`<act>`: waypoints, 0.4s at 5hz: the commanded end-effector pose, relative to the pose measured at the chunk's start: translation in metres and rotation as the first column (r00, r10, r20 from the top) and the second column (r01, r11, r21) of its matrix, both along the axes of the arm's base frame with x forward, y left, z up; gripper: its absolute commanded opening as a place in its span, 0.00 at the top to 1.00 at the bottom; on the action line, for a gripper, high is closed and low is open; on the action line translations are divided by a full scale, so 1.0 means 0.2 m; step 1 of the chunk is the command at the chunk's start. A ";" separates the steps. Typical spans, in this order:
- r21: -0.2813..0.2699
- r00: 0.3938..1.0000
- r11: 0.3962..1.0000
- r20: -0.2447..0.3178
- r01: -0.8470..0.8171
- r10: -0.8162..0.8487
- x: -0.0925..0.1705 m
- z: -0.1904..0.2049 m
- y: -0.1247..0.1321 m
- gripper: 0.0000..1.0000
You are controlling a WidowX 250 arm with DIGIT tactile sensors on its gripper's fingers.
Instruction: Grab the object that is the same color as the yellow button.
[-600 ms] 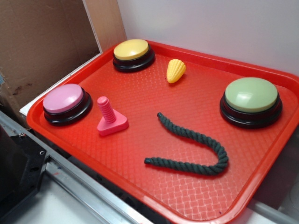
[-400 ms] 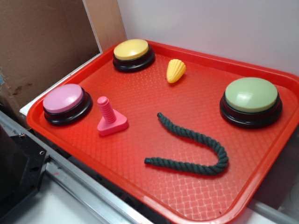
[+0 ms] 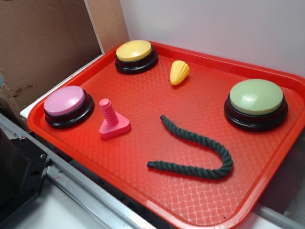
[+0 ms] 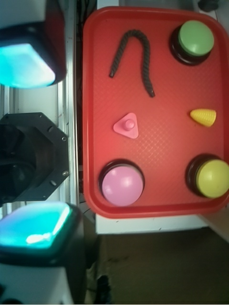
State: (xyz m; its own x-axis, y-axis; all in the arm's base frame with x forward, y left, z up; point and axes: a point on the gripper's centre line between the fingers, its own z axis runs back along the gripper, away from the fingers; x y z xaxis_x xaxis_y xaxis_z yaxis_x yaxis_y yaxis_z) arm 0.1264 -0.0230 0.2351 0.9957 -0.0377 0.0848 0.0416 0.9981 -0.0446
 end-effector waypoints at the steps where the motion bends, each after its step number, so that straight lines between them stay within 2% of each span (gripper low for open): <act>1: -0.021 0.983 0.983 -0.020 -0.182 0.182 0.50 0.10 0.22 0.00; 2: 0.011 0.983 0.984 -0.050 -0.177 0.177 0.76 0.08 0.25 0.00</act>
State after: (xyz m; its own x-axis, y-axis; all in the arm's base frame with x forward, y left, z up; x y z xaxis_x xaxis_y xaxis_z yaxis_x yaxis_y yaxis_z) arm 0.2793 0.0251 0.2323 0.9889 0.1439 -0.0380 -0.1450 0.9891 -0.0274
